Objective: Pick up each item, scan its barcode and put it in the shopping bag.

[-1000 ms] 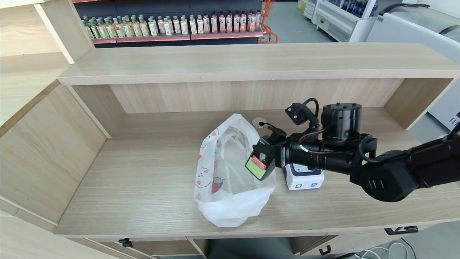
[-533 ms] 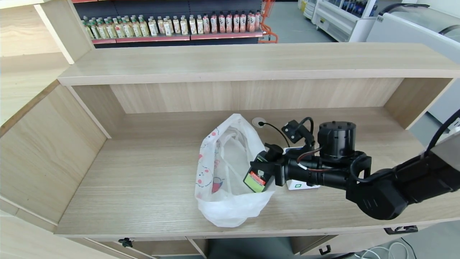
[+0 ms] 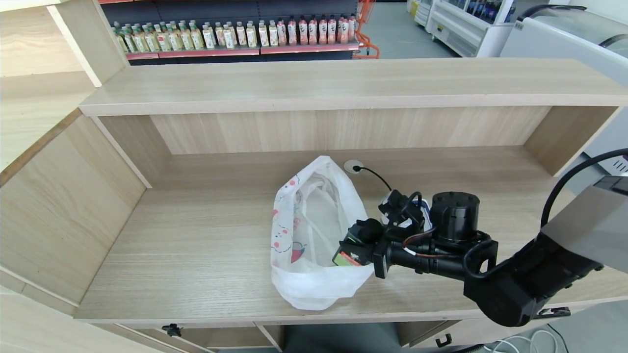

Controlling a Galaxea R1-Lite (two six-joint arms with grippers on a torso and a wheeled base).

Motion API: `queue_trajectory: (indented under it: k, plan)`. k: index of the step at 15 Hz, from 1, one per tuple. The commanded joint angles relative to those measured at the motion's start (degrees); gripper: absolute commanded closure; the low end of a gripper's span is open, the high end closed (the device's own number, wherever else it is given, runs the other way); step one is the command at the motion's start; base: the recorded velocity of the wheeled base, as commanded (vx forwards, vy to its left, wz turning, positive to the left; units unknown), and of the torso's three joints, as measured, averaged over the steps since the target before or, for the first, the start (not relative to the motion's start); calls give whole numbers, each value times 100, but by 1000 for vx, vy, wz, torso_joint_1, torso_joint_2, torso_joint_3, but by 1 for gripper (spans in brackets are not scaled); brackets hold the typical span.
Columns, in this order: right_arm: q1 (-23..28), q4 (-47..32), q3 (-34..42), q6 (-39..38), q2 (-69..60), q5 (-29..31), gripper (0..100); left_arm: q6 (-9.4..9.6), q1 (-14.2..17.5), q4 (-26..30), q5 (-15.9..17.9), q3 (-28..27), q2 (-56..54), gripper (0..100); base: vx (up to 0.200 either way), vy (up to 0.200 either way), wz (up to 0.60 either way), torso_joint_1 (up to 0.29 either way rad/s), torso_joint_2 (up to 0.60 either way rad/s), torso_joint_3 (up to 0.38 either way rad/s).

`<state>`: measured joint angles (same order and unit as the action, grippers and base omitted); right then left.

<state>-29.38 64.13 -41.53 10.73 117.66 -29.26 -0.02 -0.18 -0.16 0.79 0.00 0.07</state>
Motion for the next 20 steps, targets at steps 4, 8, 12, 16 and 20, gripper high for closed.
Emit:
queue_trajectory:
  k: [4, 8, 12, 16, 20]
  plan:
    - [20, -77, -145, -1, -33, -1, 0, 2, 1, -2, 0, 0, 1, 0, 0, 0, 0, 0, 0, 0]
    - [169, -481, -593, -9, -727, -27, 0, -6, 1, -2, 0, 0, 1, 0, 0, 0, 0, 0, 0, 0]
    - [389, -1615, -558, 8, -2301, 17, 0, -6, 1, -2, 0, 0, 1, 0, 0, 0, 0, 0, 0, 0]
    - [925, -3671, -312, -317, -3935, 1783, 0, 2, 1, -2, 0, 0, 1, 0, 0, 0, 0, 0, 0, 0]
    - [1892, -4111, 1314, -378, -5122, 2354, 0, 2, 1, -2, 0, 0, 1, 0, 0, 0, 0, 0, 0, 0]
